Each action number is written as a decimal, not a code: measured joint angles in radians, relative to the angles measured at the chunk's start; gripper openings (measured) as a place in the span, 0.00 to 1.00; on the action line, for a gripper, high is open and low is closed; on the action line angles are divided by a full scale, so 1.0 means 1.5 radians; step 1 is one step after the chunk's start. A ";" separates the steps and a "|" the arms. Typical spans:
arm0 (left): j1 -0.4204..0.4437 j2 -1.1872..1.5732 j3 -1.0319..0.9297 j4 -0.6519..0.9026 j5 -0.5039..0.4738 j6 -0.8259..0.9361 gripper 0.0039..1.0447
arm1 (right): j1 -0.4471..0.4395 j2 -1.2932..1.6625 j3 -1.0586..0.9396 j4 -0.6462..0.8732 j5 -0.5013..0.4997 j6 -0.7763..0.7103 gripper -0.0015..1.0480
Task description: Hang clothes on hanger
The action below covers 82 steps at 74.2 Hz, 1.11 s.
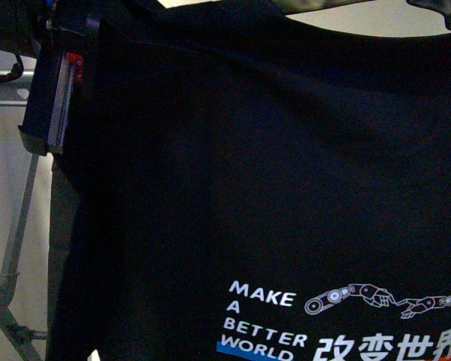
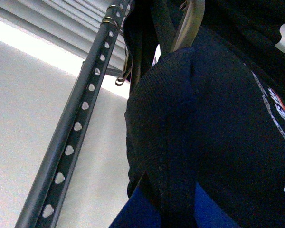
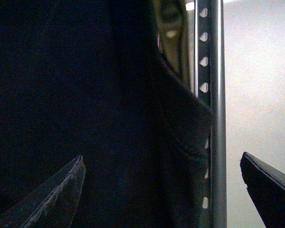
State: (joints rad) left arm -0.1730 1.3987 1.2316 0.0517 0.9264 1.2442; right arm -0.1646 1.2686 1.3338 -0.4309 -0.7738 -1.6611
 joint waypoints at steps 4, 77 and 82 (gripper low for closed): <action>0.000 0.000 0.000 0.000 0.000 0.000 0.04 | 0.007 0.012 0.019 0.000 0.007 0.010 0.93; -0.001 0.000 0.000 0.001 -0.004 0.003 0.11 | 0.013 0.127 0.025 0.183 0.030 0.190 0.15; -0.001 0.000 0.002 0.004 0.001 0.003 0.23 | 0.001 0.117 0.014 0.170 0.019 0.166 0.10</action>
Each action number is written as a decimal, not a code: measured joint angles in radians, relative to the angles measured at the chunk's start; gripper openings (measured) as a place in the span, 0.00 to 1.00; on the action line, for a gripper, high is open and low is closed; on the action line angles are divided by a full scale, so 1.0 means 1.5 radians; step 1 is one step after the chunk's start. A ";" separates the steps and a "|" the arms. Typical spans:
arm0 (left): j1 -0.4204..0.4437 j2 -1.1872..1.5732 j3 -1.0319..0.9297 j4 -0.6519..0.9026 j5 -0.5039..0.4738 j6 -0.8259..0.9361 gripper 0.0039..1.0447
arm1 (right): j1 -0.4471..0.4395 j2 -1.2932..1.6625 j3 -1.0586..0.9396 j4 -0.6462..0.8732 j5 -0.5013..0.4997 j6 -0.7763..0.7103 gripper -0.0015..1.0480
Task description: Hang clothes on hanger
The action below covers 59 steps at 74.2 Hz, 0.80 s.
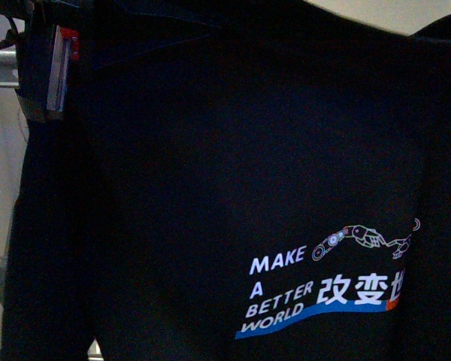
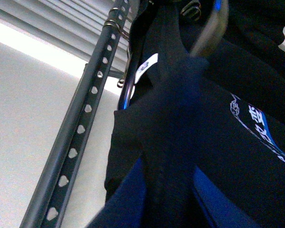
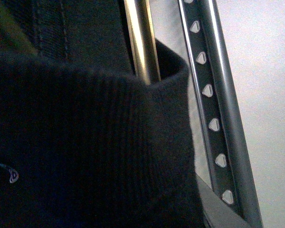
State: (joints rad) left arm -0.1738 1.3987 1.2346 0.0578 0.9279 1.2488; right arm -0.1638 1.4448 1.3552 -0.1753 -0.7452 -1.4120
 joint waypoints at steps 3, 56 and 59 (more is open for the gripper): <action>0.000 -0.002 0.002 0.001 0.001 0.000 0.30 | -0.008 -0.004 -0.007 -0.004 -0.006 -0.008 0.09; 0.000 -0.003 0.003 0.001 0.002 0.001 0.94 | -0.070 -0.012 -0.089 -0.294 0.012 0.090 0.08; 0.000 -0.003 0.003 0.001 0.002 0.001 0.94 | -0.077 -0.011 -0.098 -0.328 0.004 0.095 0.08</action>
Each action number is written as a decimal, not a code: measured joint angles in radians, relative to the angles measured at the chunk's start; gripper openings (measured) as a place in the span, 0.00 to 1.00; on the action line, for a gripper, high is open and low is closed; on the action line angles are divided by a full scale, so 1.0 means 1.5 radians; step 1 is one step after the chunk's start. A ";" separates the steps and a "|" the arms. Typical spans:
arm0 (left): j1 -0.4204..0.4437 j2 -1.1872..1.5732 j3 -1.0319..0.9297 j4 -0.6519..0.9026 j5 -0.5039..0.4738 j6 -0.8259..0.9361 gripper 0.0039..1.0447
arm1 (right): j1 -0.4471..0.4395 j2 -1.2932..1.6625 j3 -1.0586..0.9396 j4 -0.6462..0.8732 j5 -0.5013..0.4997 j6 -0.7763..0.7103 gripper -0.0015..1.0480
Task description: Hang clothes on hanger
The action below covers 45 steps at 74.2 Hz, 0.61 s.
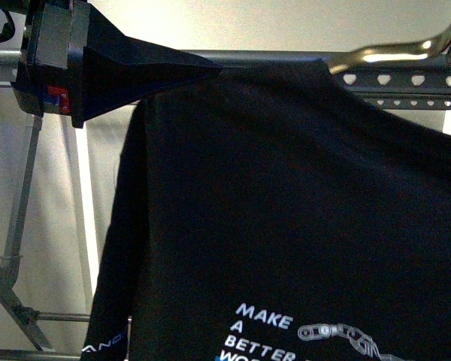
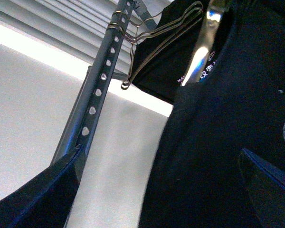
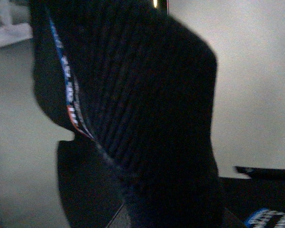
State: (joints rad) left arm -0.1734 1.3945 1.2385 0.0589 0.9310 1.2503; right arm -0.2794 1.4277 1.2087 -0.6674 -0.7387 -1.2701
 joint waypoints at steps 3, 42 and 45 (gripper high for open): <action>0.000 0.000 0.000 0.000 0.000 0.000 0.94 | -0.005 0.001 -0.004 -0.022 -0.003 0.002 0.08; 0.068 -0.059 -0.017 0.155 -0.657 -1.063 0.81 | -0.027 -0.148 -0.077 -0.128 -0.093 0.417 0.08; 0.067 -0.091 -0.051 0.095 -0.668 -0.999 0.74 | -0.033 -0.163 -0.091 -0.130 -0.103 0.454 0.08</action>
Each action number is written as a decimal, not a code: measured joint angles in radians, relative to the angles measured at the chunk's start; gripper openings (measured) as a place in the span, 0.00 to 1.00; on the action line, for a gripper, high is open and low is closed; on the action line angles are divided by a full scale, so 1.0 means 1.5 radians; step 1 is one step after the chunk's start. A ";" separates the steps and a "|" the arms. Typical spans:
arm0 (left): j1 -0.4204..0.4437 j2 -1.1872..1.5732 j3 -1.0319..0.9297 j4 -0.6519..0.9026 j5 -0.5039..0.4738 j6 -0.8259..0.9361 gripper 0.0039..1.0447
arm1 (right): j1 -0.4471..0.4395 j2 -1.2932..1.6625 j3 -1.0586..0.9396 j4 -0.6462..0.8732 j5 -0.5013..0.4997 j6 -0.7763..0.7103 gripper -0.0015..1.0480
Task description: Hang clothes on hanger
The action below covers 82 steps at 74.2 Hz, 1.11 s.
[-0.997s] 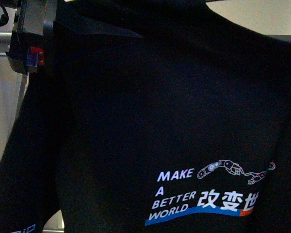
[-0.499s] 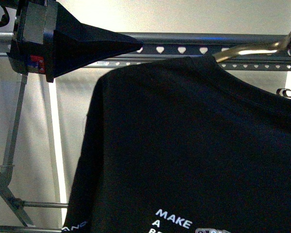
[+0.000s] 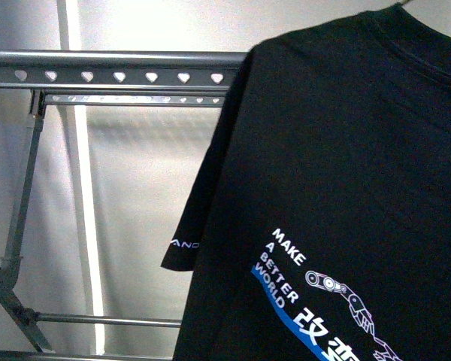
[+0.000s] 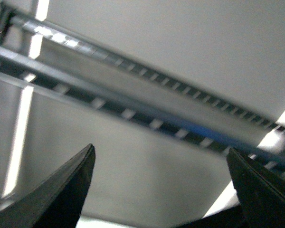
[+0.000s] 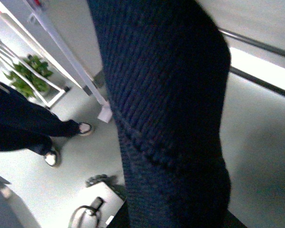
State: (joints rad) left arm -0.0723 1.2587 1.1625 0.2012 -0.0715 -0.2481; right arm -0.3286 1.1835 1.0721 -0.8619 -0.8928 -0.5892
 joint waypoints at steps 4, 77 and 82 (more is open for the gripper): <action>0.000 -0.038 -0.065 -0.005 -0.002 0.055 0.65 | -0.012 -0.015 -0.020 0.001 -0.007 0.042 0.08; 0.048 -0.428 -0.691 0.192 0.048 0.162 0.03 | 0.071 0.284 0.219 0.256 0.246 0.556 0.08; 0.048 -0.452 -0.705 0.181 0.048 0.162 0.03 | 0.081 0.320 0.258 0.255 0.267 0.569 0.08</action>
State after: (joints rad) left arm -0.0006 0.5808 0.1055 0.4725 -0.0002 -0.0055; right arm -0.2077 1.6638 1.4597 -0.4793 -0.4923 0.2649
